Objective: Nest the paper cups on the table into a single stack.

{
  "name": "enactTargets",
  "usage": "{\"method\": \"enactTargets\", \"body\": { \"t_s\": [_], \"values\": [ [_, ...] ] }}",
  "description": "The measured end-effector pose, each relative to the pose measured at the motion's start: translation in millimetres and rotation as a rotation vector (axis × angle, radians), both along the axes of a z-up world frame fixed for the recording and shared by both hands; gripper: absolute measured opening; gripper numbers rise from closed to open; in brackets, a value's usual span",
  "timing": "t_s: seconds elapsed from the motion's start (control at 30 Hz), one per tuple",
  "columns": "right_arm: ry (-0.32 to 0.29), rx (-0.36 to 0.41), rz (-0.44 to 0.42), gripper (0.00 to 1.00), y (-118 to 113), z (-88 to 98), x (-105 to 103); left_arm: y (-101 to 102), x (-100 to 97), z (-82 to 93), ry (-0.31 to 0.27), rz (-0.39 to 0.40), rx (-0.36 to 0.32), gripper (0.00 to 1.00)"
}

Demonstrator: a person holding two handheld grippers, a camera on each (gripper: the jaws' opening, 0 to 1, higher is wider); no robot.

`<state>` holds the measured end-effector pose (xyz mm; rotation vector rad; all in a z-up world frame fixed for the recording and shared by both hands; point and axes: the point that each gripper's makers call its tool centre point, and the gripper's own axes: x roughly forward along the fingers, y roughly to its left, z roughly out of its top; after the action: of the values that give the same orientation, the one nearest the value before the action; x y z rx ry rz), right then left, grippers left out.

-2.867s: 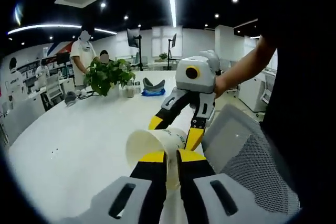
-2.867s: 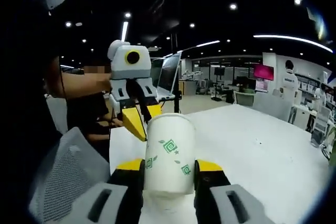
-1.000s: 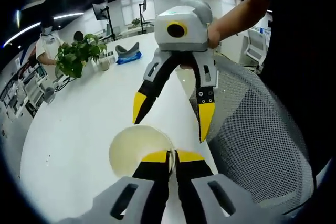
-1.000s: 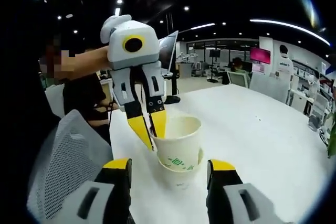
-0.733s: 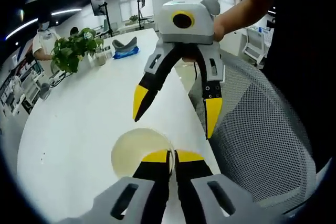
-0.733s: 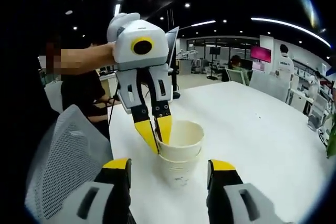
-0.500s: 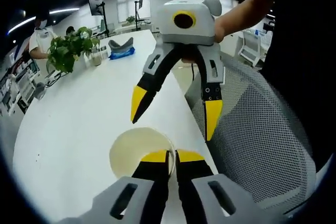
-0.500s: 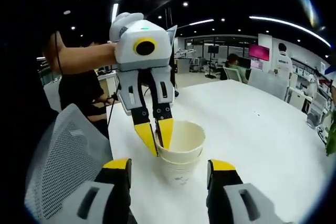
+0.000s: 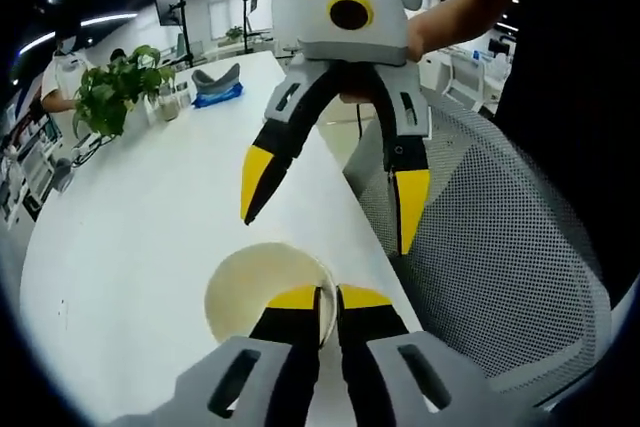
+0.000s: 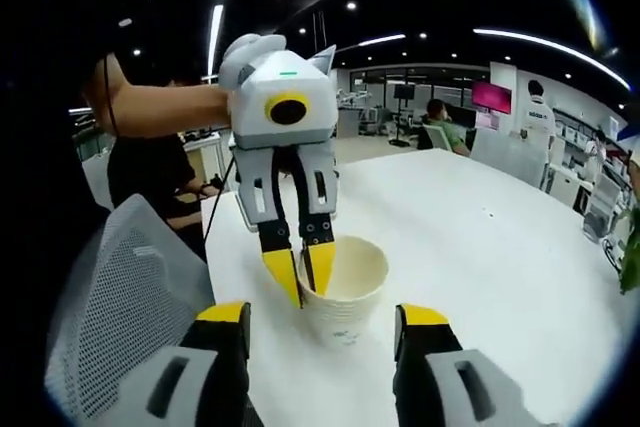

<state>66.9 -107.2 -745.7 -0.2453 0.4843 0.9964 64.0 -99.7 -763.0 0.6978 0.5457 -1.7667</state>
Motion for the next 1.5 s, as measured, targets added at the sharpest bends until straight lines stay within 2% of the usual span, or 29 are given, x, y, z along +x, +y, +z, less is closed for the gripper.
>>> {"method": "enactTargets", "body": {
  "t_s": [0.23,0.47,0.77,0.9,0.97,1.0,1.07,1.17,1.33,1.5],
  "values": [
    [-0.002,-0.002,-0.002,0.58,-0.7,-0.5,-0.4,4.3,1.9,-0.1,-0.034,0.017,0.017,0.03],
    [0.000,-0.005,0.004,0.58,0.2,-2.8,-0.7,11.4,4.5,12.2,-0.073,0.046,-0.010,0.05],
    [-0.005,-0.010,0.019,0.58,3.3,-5.8,4.9,20.9,17.5,34.3,-0.122,0.174,-0.129,0.20],
    [-0.009,0.003,0.018,0.58,6.7,-4.2,10.8,27.6,29.6,38.7,-0.134,0.287,-0.199,0.28],
    [-0.013,0.008,0.014,0.58,7.1,-3.4,14.3,36.4,36.5,34.6,-0.138,0.362,-0.225,0.29],
    [-0.016,0.010,0.009,0.58,7.1,-3.0,16.1,43.2,36.9,27.5,-0.131,0.394,-0.215,0.31],
    [-0.023,0.014,0.002,0.58,6.5,-2.2,19.6,48.7,35.4,19.1,-0.124,0.414,-0.214,0.35],
    [-0.033,0.024,-0.013,0.58,6.7,0.3,25.4,53.5,34.8,7.8,-0.142,0.441,-0.219,0.38],
    [-0.042,0.039,-0.022,0.58,13.4,2.1,33.2,48.7,31.8,-10.2,-0.144,0.462,-0.236,0.42],
    [-0.046,0.043,-0.010,0.58,23.7,-0.1,36.6,36.2,31.6,-23.9,-0.110,0.483,-0.276,0.49]
  ]
}}
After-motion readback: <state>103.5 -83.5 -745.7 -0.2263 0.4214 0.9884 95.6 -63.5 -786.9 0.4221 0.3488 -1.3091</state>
